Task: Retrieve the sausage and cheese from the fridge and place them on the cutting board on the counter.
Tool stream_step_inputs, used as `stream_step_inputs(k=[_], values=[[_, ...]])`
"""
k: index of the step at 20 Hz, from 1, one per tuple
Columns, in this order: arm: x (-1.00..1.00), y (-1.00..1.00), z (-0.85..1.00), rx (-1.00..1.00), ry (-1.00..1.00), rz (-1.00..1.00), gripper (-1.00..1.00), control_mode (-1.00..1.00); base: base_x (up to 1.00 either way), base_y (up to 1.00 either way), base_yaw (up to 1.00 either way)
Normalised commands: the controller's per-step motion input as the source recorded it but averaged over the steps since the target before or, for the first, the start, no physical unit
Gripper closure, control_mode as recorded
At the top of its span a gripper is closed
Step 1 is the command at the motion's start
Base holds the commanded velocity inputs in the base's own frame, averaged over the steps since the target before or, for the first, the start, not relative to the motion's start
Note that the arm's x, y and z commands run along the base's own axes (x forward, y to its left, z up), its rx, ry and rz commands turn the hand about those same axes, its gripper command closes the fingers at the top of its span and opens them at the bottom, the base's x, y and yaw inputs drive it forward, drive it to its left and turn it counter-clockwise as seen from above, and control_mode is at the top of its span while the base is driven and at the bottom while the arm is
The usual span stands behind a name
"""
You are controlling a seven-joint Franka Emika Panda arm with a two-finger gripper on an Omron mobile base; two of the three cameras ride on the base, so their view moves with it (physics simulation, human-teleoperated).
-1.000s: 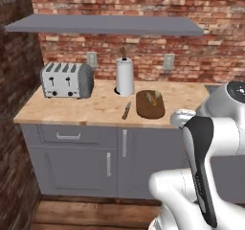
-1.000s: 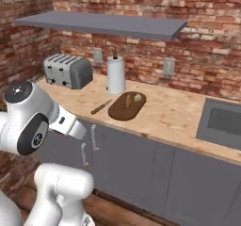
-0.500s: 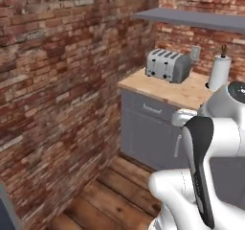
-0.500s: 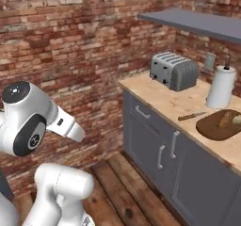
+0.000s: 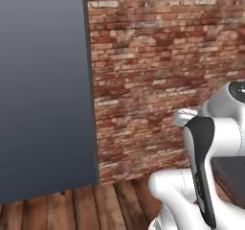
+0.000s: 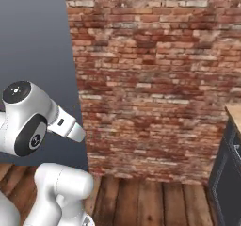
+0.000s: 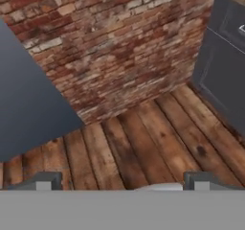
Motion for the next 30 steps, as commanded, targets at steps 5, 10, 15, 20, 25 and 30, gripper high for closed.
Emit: stream_step_inputs(k=[5,10,15,20,25,30], values=[[0.00,0.00,0.00,0.00,0.00,0.00,-1.00,1.00,-0.16,0.00,1.00],[0.00,0.00,0.00,0.00,0.00,0.00,-1.00,1.00,-0.15,0.00,1.00],[0.00,0.00,0.00,0.00,0.00,0.00,-1.00,1.00,-0.15,0.00,1.00],[0.00,0.00,0.00,0.00,0.00,0.00,-1.00,1.00,-0.13,0.00,1.00],[0.00,0.00,0.00,0.00,0.00,0.00,-1.00,1.00,0.09,0.00,0.94],[0.00,0.00,0.00,0.00,0.00,0.00,-1.00,1.00,0.93,0.14,0.27]])
